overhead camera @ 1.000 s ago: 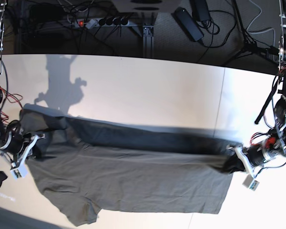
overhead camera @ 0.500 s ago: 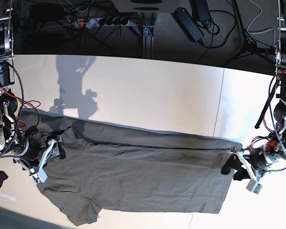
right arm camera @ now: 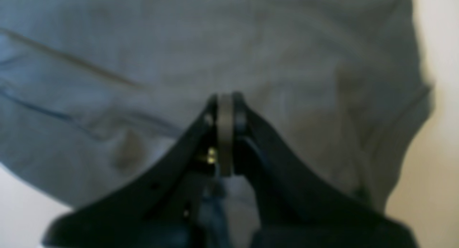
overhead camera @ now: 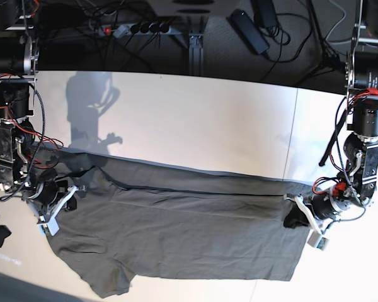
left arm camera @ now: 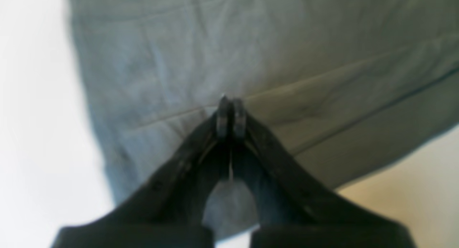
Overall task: Fold the T-shirt properly
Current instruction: 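Lift the grasped edge and fold it across the shirt body, then lower the folded edge and open both grippers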
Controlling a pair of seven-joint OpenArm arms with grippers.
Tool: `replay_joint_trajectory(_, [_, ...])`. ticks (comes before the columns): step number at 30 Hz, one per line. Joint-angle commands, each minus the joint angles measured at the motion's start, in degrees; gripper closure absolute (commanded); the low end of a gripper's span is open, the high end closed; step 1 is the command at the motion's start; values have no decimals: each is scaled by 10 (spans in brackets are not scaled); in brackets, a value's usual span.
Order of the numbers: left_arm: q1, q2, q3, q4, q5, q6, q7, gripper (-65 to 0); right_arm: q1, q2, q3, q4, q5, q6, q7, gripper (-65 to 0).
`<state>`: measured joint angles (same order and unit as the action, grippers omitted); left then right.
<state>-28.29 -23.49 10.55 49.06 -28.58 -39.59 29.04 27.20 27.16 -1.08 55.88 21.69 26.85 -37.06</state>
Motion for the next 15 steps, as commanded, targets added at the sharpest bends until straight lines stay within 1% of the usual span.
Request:
replay_joint_trajectory(1, [-14,-2,-3,-18,2,-4,-7,0,15,10,5,-9,3,16,10,0])
replay_joint_trajectory(4, [-14,9,-3,-80,43,-4,0,0,15,10,5,-61,3,16,2,0])
replay_joint_trajectory(9, [-10,11,-3,-116,57,-3,19,0,7,9,5,-114,17,16,-19,0])
replay_joint_trajectory(12, [6,10,-3,-115,56,-3,56,0,-29,9,5,-107,19,16,-35,0])
replay_joint_trajectory(15, [39,0,-3,-112,44,-4,65,0,-85,9,11,-82,32,16,-44,0])
